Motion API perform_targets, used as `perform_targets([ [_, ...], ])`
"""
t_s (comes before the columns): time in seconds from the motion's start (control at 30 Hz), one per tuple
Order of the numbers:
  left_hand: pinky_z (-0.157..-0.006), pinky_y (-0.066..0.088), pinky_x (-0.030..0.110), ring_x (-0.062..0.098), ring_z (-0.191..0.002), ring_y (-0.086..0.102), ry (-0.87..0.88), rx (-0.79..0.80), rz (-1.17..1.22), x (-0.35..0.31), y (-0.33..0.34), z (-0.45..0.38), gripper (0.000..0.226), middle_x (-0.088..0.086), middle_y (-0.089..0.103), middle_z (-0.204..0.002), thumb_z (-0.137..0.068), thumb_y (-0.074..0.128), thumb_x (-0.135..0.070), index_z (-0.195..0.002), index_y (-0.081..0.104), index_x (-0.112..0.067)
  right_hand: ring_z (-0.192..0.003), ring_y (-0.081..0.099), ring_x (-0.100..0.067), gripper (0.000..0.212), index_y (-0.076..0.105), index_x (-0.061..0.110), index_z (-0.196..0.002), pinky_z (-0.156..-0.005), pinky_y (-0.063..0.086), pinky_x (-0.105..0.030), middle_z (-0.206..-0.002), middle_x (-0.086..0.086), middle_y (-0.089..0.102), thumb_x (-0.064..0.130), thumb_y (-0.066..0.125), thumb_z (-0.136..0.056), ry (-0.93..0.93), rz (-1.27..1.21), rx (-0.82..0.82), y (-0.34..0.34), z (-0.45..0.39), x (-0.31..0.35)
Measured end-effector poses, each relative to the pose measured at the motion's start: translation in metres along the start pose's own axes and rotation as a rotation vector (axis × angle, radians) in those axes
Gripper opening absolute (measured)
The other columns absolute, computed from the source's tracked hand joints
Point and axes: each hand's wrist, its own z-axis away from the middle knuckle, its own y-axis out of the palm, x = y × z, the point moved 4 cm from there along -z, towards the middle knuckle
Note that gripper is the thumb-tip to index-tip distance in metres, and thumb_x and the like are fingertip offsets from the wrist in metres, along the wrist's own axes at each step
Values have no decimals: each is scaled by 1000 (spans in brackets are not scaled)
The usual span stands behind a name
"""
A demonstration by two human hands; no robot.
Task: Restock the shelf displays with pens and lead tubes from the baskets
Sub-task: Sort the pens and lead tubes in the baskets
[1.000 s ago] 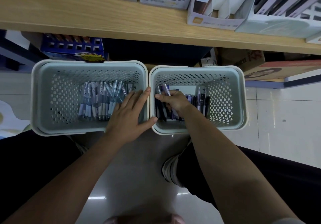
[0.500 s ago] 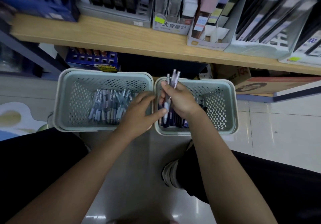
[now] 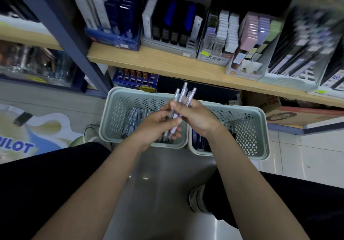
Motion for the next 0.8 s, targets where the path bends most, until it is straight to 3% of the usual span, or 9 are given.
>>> perform_targets([
  [0.07, -72, 61, 35, 23, -72, 73, 5, 0, 14, -1, -3, 3, 13, 12, 75, -84, -93, 67, -11, -105, 68, -6, -102, 70, -36, 35, 75, 13, -102, -96, 50, -57, -106, -19, 74, 43, 73, -84, 25, 118, 3, 3, -2, -1],
  [0.13, -72, 61, 37, 25, -70, 73, 6, -52, 40, 2, -10, 2, 13, 13, 76, -84, -91, 70, -11, -101, 69, -3, -99, 71, -25, 47, 74, 14, -104, -98, 53, -51, -102, -11, 76, 55, 71, -81, 35, 216, -73, 0, -6, -2],
  [0.23, -73, 62, 39, 27, -72, 74, 4, -153, 65, 12, -27, -8, 11, 16, 76, -86, -88, 73, -10, -94, 70, -2, -94, 71, -16, 47, 70, 18, -100, -91, 56, -40, -97, 1, 74, 60, 71, -79, -40, 248, -378, -19, -12, -18],
  [0.33, -62, 57, 28, 24, -74, 75, -33, -222, 61, 27, -43, -22, 7, 13, 77, -88, -89, 72, -6, -96, 71, -5, -84, 65, -23, 45, 60, 14, -95, -75, 52, -40, -89, -5, 66, 54, 76, -81, -14, 460, -673, -52, -23, -63],
  [0.4, -65, 58, 28, 22, -78, 75, -77, -238, 26, 42, -49, -34, 14, 10, 78, -90, -88, 73, -3, -102, 71, -8, -91, 61, -27, 70, 52, 13, -106, -75, 50, -36, -101, -8, 60, 70, 72, -71, 159, 516, -608, -58, -31, -101],
  [0.47, -72, 57, 29, 20, -82, 75, -131, -251, -53, 60, -50, -49, 22, 5, 78, -89, -86, 77, -5, -106, 70, -7, -110, 59, -25, 88, 48, 10, -124, -94, 51, -42, -121, -7, 60, 75, 69, -69, 260, 417, -512, -54, -36, -127],
  [0.6, -60, 52, 20, 11, -71, 72, -233, -212, -184, 86, -32, -74, 13, 1, 74, -81, -87, 76, -7, -96, 69, -12, -127, 55, -30, 111, 47, 15, -139, -108, 44, -52, -134, -5, 58, 96, 51, -64, 238, 324, -472, -58, -50, -155],
  [0.73, -91, 56, 43, 24, -92, 68, -297, -51, -163, 96, -11, -88, 15, 9, 74, -96, -92, 69, -6, -104, 70, -15, -138, 44, -25, 114, 36, 23, -149, -113, 37, -53, -148, -3, 49, 96, 54, -64, 231, 264, -483, -57, -46, -157],
  [0.8, -97, 52, 42, 22, -103, 66, -312, -13, -154, 96, -9, -89, 21, 8, 72, -112, -94, 65, -5, -111, 68, -18, -138, 43, -27, 119, 35, 21, -149, -113, 37, -54, -148, -5, 48, 98, 52, -61, 210, 258, -480, -54, -44, -149],
])
